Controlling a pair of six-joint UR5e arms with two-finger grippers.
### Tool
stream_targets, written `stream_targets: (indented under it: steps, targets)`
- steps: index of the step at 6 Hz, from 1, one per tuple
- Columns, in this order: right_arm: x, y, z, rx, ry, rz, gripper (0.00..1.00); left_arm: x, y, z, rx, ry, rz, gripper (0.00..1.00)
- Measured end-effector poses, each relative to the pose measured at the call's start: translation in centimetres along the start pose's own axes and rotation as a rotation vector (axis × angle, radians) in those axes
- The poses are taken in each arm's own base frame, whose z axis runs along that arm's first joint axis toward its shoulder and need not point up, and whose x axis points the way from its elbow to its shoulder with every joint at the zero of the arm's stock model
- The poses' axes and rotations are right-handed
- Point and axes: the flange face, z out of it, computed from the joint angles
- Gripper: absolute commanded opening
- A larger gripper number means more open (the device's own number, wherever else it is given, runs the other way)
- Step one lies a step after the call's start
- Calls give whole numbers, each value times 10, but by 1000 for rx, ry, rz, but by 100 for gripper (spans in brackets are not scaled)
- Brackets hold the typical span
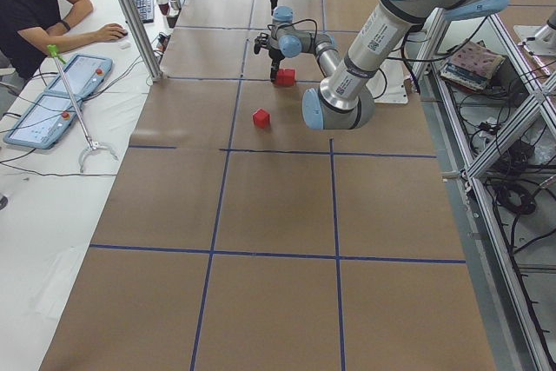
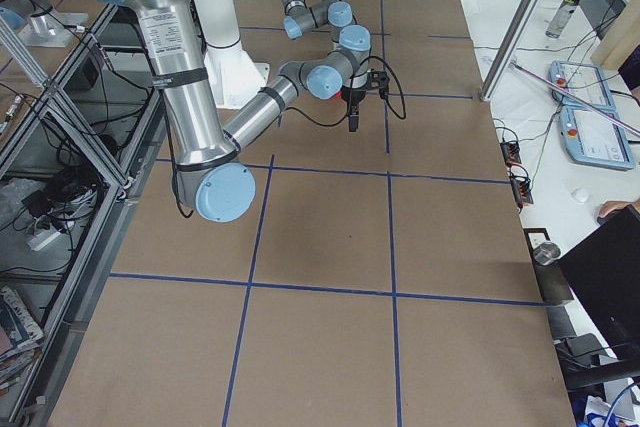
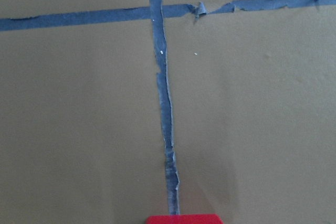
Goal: Form red blocks into L shape at center
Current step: 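Open the left gripper and lift it back toward the remaining cube, then grasp the remaining red cube with the left gripper and lift it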
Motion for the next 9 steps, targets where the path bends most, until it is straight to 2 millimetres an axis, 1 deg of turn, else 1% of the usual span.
stream_targets:
  steps: [1,2,3,4,5,6,7,8,9]
  targets:
    - [0,0,0,0,-1,0,100,1,-2,-6,7,9,0,100]
    - [-1,0,-1,0,-3,-1,100,-2,-10,-21,23,24,-5,100]
    - [-1,0,-2,1,-5,-1,100,-21,-23,-44,50,35,-14,100]
    - [-1,0,-3,1,-6,-2,100,-56,-34,-62,78,35,8,100]
    - [1,1,-3,1,-6,0,100,-106,-46,-76,89,28,75,100]
    - [2,1,-3,0,-5,0,100,-164,-61,-83,75,19,169,100]
    - [2,2,-3,-2,-5,0,100,-213,-70,-82,62,21,245,100]
    - [2,3,-3,-3,-6,-1,100,-253,-67,-70,55,32,285,100]
    - [1,4,-3,-4,-6,-2,100,-277,-61,-53,48,52,303,100]
